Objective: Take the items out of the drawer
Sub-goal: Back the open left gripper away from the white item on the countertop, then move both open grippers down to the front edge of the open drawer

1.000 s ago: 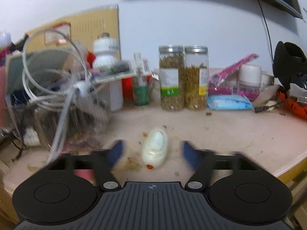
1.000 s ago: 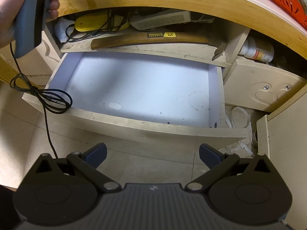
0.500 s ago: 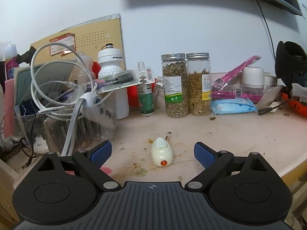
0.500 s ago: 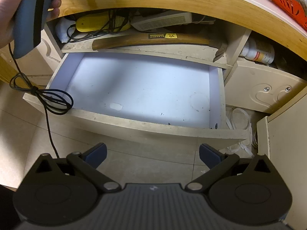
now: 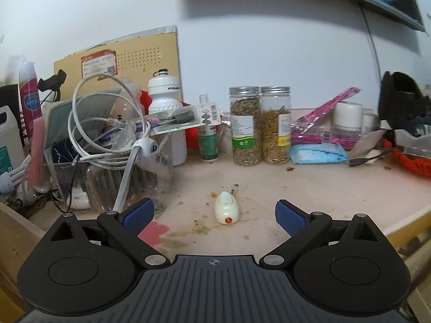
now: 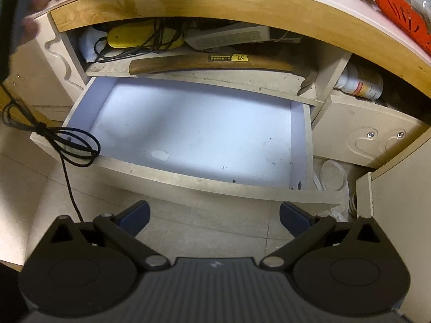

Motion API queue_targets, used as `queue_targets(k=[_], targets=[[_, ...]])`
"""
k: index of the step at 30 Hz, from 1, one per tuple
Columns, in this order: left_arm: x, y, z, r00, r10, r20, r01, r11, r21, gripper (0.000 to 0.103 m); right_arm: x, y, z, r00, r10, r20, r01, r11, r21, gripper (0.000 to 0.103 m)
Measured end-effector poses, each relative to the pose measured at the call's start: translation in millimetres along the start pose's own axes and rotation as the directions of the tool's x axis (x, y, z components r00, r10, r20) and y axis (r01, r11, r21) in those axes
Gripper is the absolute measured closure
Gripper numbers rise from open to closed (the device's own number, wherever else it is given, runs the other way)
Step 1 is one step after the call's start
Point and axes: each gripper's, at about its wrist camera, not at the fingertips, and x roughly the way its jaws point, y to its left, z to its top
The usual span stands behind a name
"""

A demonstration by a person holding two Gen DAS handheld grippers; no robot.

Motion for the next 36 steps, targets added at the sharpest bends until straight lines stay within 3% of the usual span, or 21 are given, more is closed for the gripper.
queue_targets(k=[16,22,32,36], targets=[[-100.7,6.0,1.9,0.998,-0.068,-0.014,0.068,0.998,-0.005,0.003,-14.3,-2.0,-0.6,0.998,-0.025,0.051,0.026,1.000,-0.003,0.000],[-127.9,18.3,-1.2,0.997,-0.049,-0.065,0.046,0.998,-0.052,0.003,-17.4,-4.7,-4.8,0.998,-0.032,0.062,0.031,0.999,0.015,0.000],[-143.3,34.1,-21.3,0.991,-0.040,-0.131,0.033,0.998,-0.052,0.004,-23.8,-9.8,-4.3,0.996,-0.041,0.083,0.037,0.998,0.053,0.000],[-133.6,33.7,-34.7,0.976,-0.041,-0.216,0.037,0.999,-0.019,0.004,-23.5,-11.2,-4.5,0.996,-0.047,0.082,0.042,0.997,0.058,0.000]])
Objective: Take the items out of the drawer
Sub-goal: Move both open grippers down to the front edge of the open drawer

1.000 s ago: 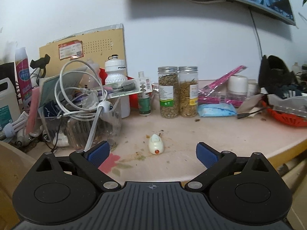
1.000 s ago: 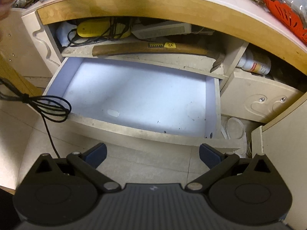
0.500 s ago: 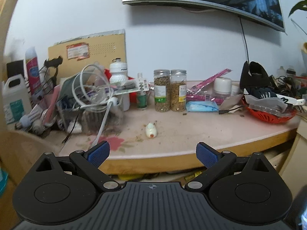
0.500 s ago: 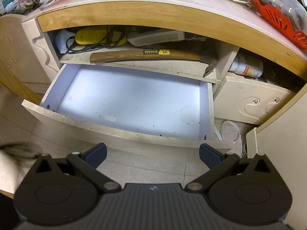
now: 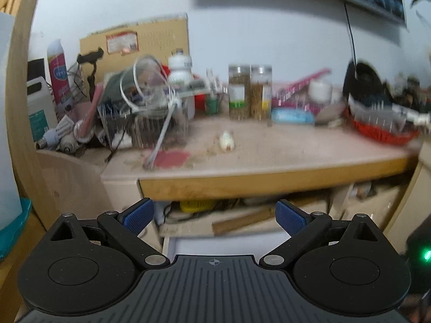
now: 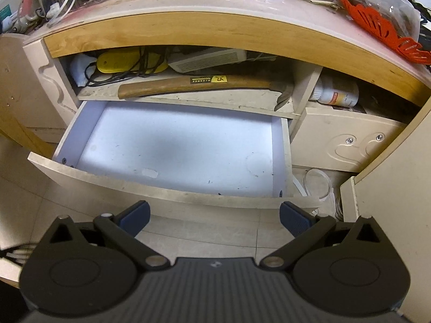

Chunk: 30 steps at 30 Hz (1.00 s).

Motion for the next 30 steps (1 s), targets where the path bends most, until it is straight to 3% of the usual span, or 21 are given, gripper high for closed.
queue_targets(k=[3,10,21,30], targets=[[14.7,1.8,-11.8,0.995,-0.014,-0.102,0.013,1.000,-0.003,0.004,1.3,-0.7,-0.6,1.000,-0.002,-0.003,0.002,1.000,0.001,0.000],[38.3,7.9,-40.6,0.962,-0.043,-0.270,0.038,0.999,-0.025,0.004,1.9,0.1,-1.2,1.000,0.002,-0.008,-0.002,1.000,0.004,0.000],[60.2,20.5,-80.8,0.877,-0.109,-0.468,0.065,0.992,-0.110,0.004,2.6,2.2,-2.4,1.000,0.013,-0.019,-0.013,1.000,0.006,0.000],[63.0,16.2,-84.8,0.875,-0.142,-0.463,0.107,0.989,-0.100,0.004,8.1,3.8,-6.7,0.999,0.007,-0.031,-0.007,1.000,-0.004,0.000]])
